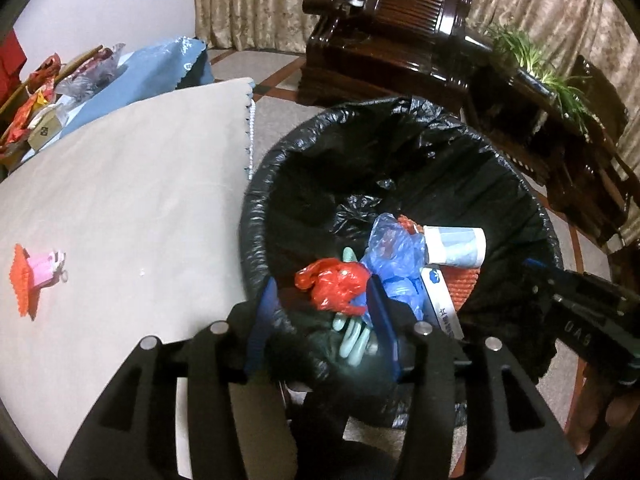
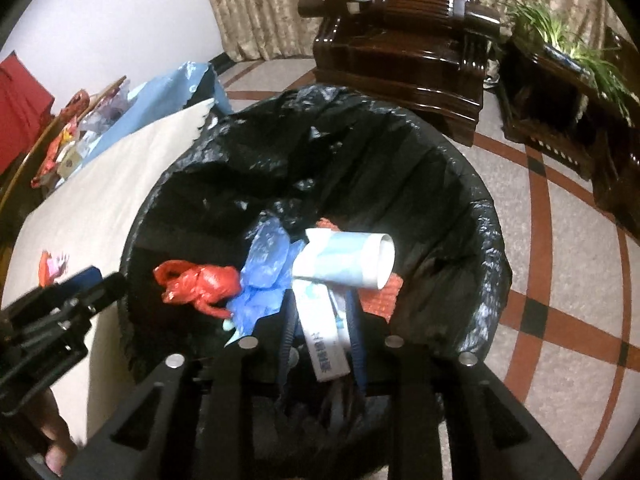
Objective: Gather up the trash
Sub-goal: 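Bring both open tools back over the orange net sleeve and pink mask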
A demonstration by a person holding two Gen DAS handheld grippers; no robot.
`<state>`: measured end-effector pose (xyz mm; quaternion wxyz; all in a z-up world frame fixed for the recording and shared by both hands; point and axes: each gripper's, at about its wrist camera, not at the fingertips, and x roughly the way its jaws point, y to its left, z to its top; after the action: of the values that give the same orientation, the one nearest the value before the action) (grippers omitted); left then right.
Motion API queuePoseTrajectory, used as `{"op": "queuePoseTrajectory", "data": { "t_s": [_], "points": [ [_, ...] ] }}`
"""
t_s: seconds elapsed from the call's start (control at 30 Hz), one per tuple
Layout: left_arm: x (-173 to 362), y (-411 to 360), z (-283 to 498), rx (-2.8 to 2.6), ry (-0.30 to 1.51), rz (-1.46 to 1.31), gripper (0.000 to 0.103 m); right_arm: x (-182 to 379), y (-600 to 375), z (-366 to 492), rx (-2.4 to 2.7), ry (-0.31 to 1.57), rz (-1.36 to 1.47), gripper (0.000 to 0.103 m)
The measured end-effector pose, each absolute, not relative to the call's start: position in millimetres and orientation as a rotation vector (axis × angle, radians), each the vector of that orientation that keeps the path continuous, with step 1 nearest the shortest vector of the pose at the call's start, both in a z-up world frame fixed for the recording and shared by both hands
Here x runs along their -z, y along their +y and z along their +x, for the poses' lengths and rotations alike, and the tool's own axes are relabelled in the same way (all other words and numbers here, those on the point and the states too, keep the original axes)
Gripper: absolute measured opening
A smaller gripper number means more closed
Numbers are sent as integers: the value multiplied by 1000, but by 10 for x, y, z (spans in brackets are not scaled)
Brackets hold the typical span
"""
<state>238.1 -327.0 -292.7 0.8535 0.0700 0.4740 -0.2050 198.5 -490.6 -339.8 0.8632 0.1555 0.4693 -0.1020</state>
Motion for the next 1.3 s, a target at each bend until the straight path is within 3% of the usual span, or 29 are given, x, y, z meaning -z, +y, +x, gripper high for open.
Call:
{"op": "queuePoseTrajectory", "data": {
  "t_s": [0.07,0.13,0.2,0.43,0.8,1.03,1.3],
  "points": [
    [2840,-3205,2366,431,980,146,57,3299,-4820,1954,210,977,319,37],
    [2712,-3100,2352,422,952,143,67,3176,-4729,1928,205,958,311,52],
    [2581,-2917,2345,404,924,137,72,3070,-4635,1910,194,936,303,60],
    [2371,-2069,2393,296,882,115,77,2803,-4023,1981,96,900,276,61],
    [2367,-376,2620,60,859,53,77,2841,-2757,2366,-70,910,199,61],
    [2431,173,2738,1,858,12,77,2888,-2064,2718,-139,902,154,61],
    [2791,245,2933,27,902,-8,77,3023,-1676,3079,-161,892,114,61]
  ]
}}
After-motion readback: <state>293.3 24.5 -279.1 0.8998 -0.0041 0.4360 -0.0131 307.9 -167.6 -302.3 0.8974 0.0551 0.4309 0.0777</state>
